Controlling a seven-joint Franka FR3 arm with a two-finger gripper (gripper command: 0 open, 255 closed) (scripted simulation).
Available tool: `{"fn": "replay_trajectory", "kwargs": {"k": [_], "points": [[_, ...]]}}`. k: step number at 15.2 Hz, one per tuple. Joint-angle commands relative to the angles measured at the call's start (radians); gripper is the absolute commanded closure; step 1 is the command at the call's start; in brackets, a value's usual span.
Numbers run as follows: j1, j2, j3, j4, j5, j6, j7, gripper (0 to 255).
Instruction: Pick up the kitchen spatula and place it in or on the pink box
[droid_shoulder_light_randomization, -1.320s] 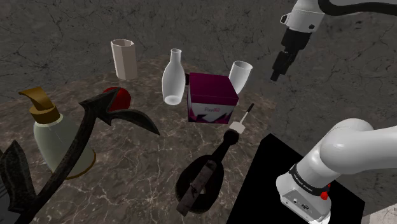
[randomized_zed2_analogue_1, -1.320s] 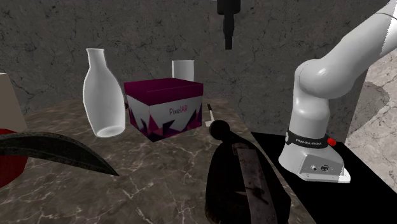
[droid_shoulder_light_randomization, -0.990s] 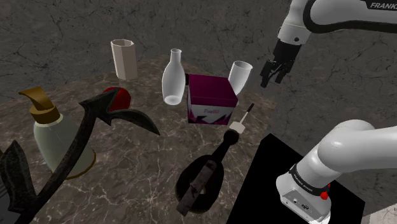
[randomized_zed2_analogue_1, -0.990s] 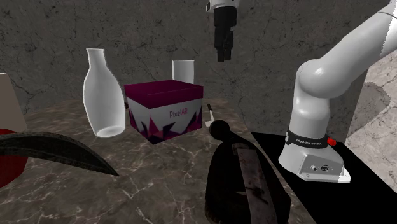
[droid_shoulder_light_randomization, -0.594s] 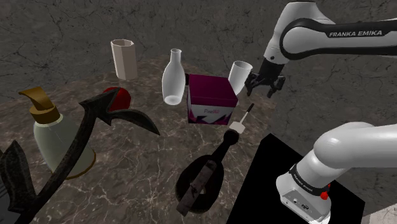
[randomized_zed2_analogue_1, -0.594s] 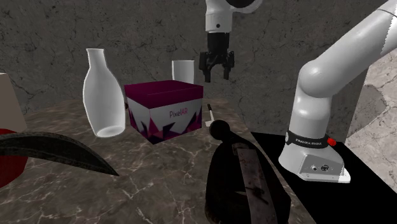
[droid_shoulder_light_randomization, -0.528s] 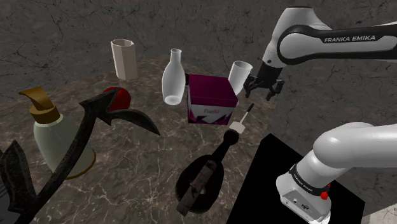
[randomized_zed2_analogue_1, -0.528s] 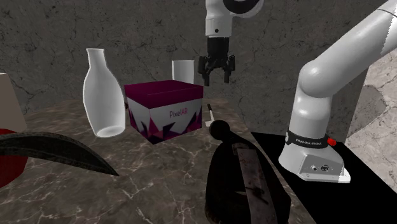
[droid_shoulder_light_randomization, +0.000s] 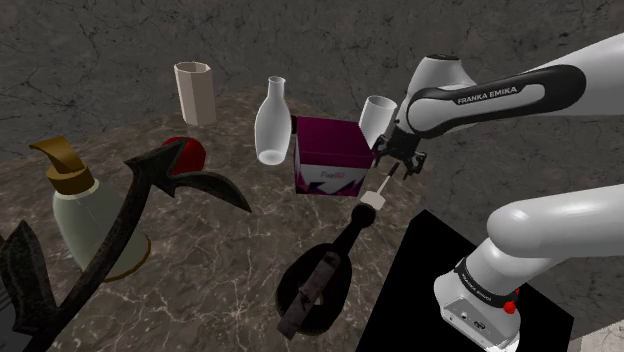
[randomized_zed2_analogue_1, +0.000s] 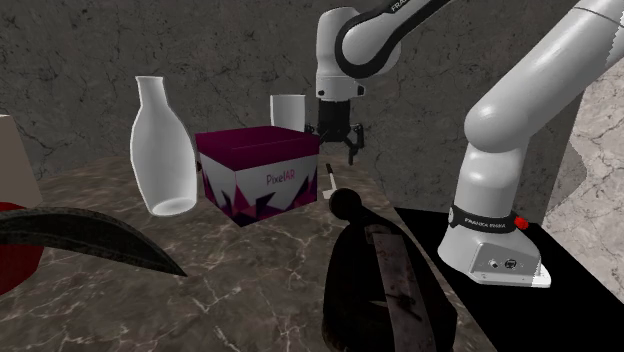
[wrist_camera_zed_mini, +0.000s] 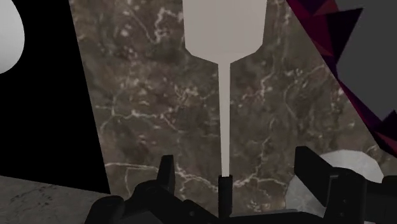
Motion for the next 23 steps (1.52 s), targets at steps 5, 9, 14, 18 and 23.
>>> {"fn": "replay_trajectory", "kwargs": {"k": [5, 9, 14, 18, 23], "points": [[-0.013, 0.064, 0.023, -0.041, 0.003, 0.106, 0.015, 0], [-0.013, 0.064, 0.023, -0.041, 0.003, 0.106, 0.015, 0], [-0.013, 0.063, 0.022, -0.041, 0.003, 0.106, 0.015, 255], [-0.013, 0.063, 0.022, -0.041, 0.003, 0.106, 0.015, 255], [-0.013, 0.063, 0.022, -0.041, 0.003, 0.106, 0.015, 255]]}}
